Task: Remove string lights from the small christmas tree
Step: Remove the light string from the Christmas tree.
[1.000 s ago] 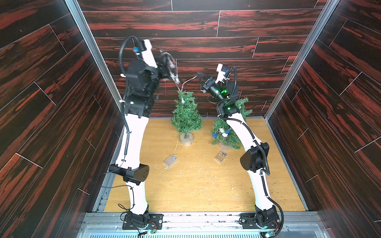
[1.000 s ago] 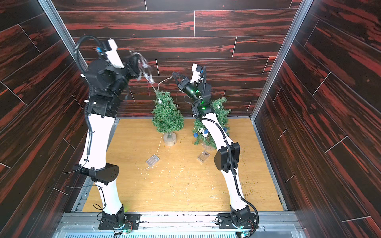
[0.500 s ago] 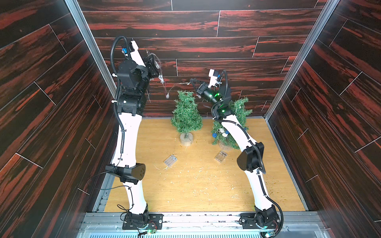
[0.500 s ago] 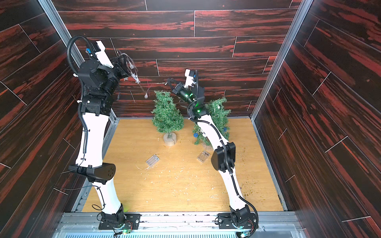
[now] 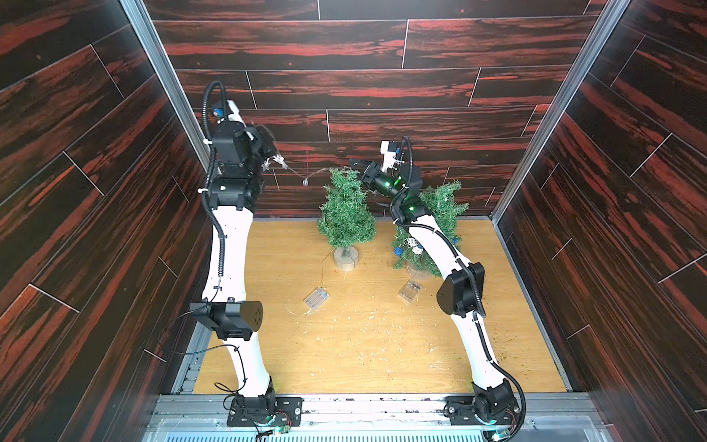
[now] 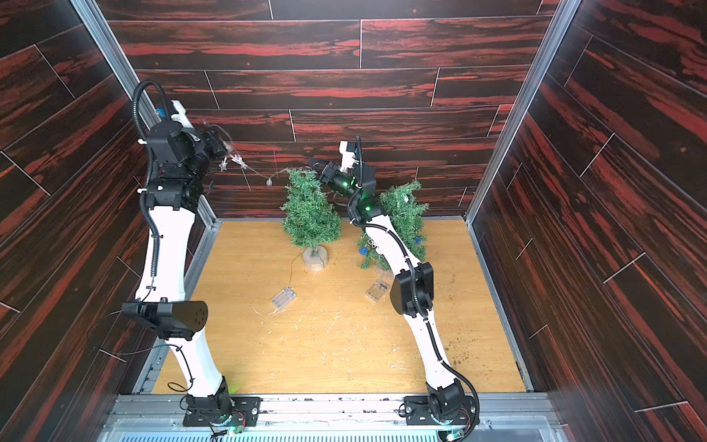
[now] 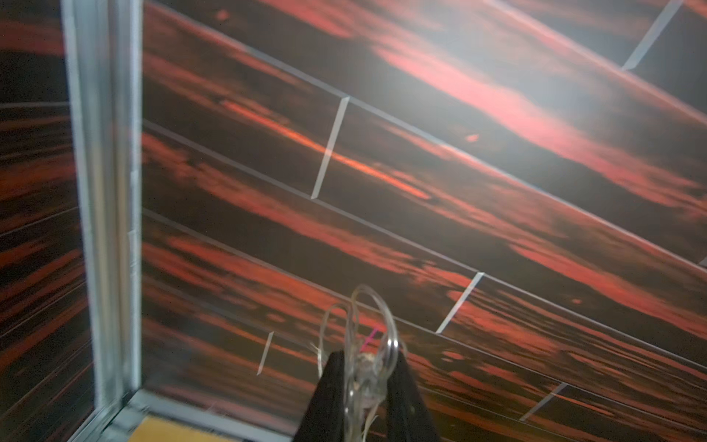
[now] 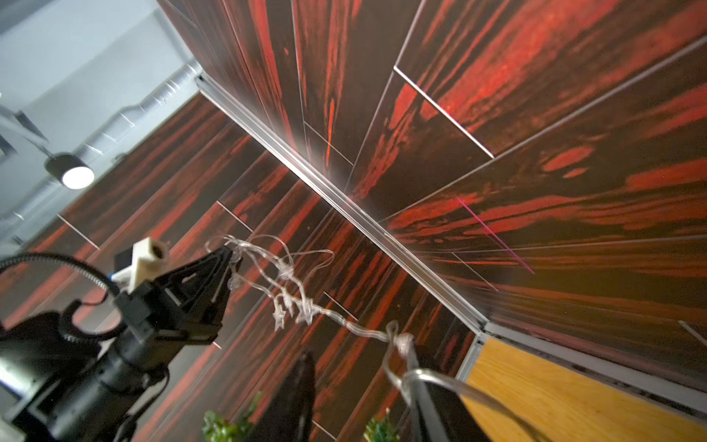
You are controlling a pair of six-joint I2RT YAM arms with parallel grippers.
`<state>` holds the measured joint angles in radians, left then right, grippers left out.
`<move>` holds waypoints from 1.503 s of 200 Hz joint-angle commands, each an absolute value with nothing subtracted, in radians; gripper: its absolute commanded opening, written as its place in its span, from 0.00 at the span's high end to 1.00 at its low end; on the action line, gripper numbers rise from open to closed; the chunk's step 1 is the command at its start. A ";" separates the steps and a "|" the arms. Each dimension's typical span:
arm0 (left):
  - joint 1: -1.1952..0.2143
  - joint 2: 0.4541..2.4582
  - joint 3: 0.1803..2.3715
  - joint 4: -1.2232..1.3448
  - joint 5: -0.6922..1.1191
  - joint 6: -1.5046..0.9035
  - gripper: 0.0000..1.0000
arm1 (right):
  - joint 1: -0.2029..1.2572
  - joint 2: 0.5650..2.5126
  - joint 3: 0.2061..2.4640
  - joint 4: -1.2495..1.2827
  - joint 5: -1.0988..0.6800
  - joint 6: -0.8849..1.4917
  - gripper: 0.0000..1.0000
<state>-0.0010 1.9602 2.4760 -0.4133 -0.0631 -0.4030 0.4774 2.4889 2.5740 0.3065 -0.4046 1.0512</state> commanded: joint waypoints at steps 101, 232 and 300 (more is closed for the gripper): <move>0.143 1.791 2.225 -0.457 -0.139 -0.482 1.00 | 0.456 2.406 2.571 0.301 -0.451 1.012 0.10; 0.227 1.611 1.896 -0.391 -0.140 -0.492 1.00 | 0.454 2.325 2.565 0.266 -0.478 0.968 0.10; 0.164 1.392 1.460 -0.200 -0.035 -0.613 1.00 | 0.462 2.222 2.528 0.107 -0.481 0.833 0.07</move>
<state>0.2119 1.4609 1.5547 -0.2924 -0.0780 -0.5598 0.4553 2.3070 2.5381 0.2058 -0.4797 0.9257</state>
